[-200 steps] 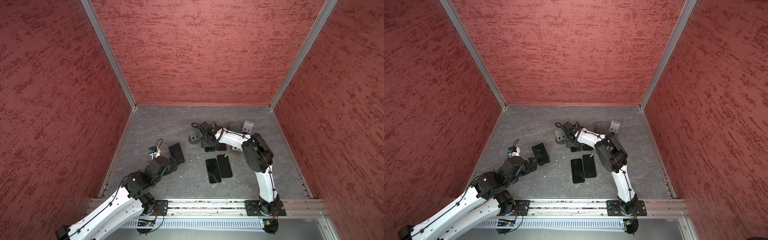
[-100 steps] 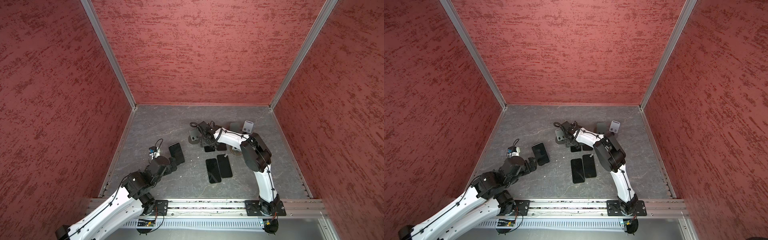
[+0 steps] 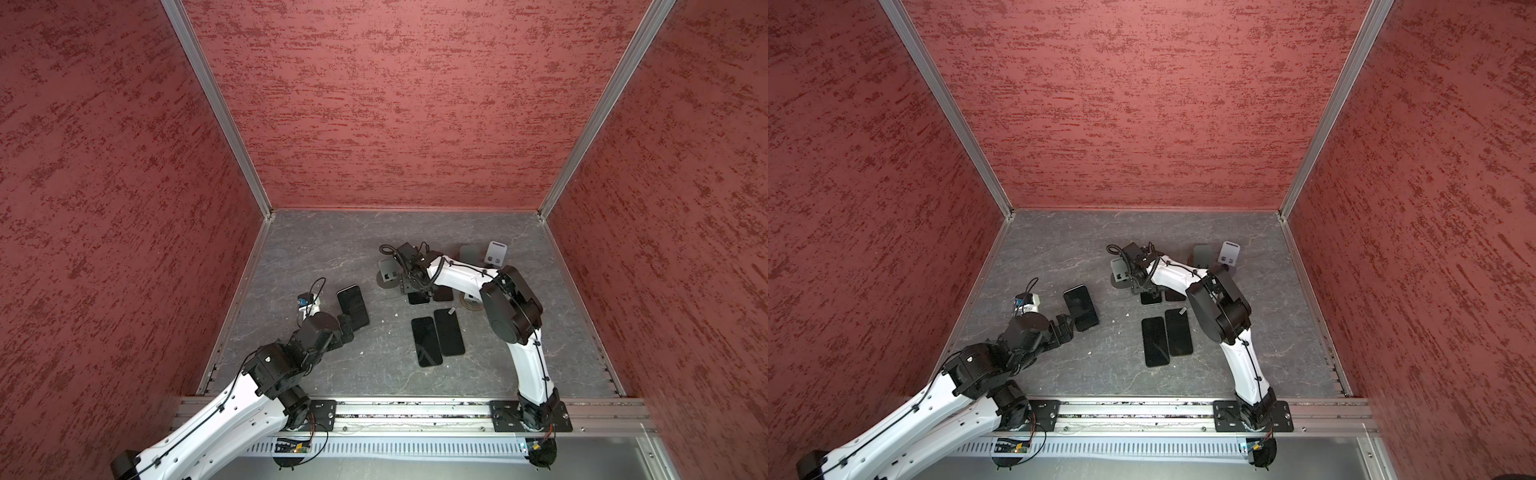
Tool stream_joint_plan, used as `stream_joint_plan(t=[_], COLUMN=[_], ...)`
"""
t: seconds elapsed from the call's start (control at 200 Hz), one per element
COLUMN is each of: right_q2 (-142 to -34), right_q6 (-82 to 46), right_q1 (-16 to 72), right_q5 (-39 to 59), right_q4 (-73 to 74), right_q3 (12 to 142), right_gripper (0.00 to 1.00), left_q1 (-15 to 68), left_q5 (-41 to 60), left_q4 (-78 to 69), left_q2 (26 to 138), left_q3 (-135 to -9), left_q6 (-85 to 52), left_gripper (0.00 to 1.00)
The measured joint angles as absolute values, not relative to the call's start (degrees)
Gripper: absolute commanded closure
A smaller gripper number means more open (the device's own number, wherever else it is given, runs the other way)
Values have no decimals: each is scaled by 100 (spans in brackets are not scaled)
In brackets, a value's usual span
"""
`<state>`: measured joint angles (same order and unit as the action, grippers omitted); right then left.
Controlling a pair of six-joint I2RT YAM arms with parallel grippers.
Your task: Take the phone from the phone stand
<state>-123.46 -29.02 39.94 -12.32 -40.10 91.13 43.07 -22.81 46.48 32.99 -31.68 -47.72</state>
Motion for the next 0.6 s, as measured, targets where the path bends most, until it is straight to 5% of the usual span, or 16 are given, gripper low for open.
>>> stream_joint_plan(t=[0.601], right_q2=[-12088], right_q6=[-2630], right_q1=[3992], right_q5=[-1212], right_q4=[-3874], right_q3=[9004], right_gripper=[1], left_q1=[4309], left_q5=[-2303], left_q4=[4880], left_q2=[4104], left_q3=[-3452], left_q6=[-4838], left_gripper=[0])
